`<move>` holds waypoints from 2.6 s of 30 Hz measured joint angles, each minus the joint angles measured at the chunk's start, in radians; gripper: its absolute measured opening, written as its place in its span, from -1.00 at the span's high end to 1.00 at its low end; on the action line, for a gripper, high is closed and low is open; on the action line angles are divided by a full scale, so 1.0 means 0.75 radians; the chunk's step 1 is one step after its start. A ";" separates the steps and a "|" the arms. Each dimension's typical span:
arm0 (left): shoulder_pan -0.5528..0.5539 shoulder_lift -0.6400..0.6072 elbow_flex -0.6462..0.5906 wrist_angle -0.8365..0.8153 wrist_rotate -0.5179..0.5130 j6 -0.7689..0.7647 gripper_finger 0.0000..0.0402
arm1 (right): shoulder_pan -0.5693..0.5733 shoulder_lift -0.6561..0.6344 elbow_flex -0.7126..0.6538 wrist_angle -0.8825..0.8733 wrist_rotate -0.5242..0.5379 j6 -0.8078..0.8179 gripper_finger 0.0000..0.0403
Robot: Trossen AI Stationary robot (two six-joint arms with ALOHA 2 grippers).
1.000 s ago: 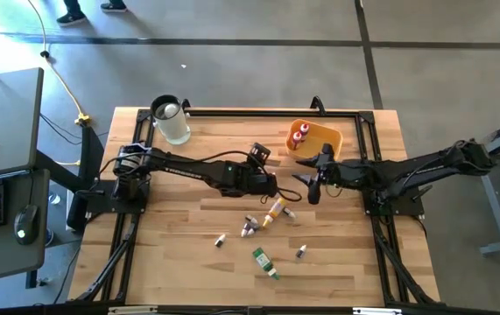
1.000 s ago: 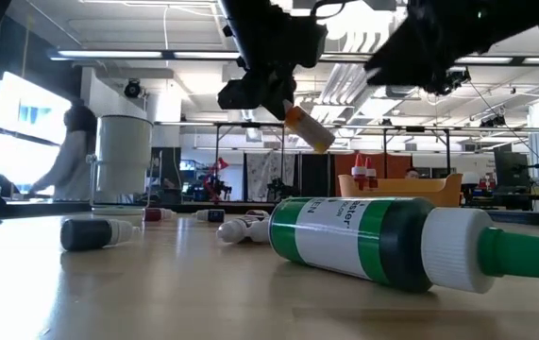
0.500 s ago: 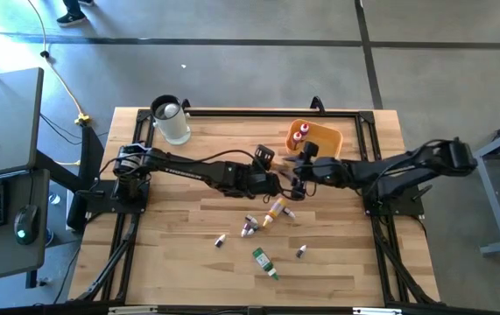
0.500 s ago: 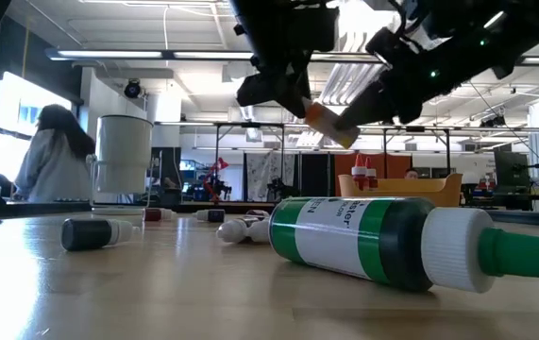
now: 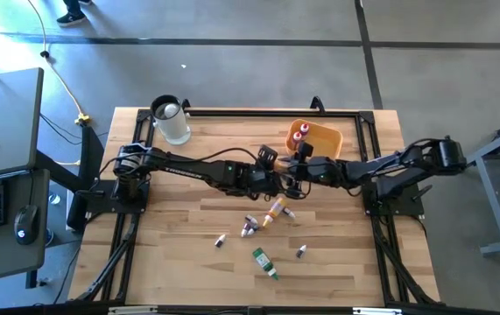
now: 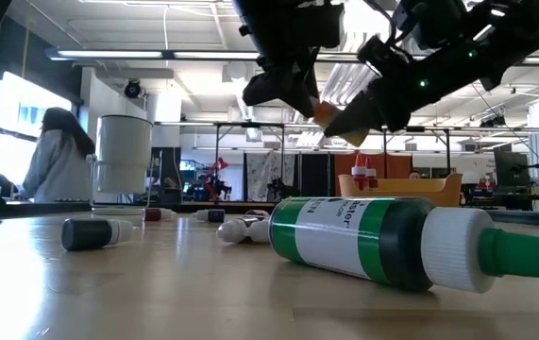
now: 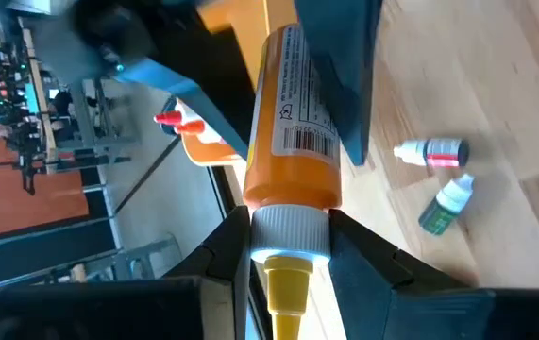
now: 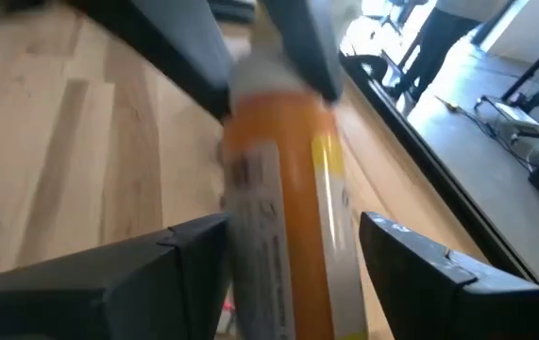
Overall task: Pick & Place food coloring
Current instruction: Put the bottom large yellow food coloring bottle into the yellow bin
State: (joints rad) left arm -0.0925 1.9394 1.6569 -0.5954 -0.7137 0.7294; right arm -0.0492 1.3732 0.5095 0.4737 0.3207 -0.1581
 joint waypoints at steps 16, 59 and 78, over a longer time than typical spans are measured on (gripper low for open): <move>0.001 0.000 0.000 -0.041 0.014 0.000 0.51 | 0.050 -0.001 0.000 0.000 0.007 0.031 -0.06; 0.017 -0.154 -0.001 -0.162 -0.474 -0.597 -0.11 | 0.078 -0.140 -0.002 -0.308 0.412 0.373 0.45; 0.257 -0.669 -1.083 1.885 1.260 -0.813 -0.11 | 0.224 -0.680 0.000 -0.277 0.171 0.280 0.44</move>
State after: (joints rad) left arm 0.1005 1.4378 0.8451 0.8183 0.2314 0.1193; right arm 0.1189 0.8631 0.5095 0.2658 0.4486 0.0520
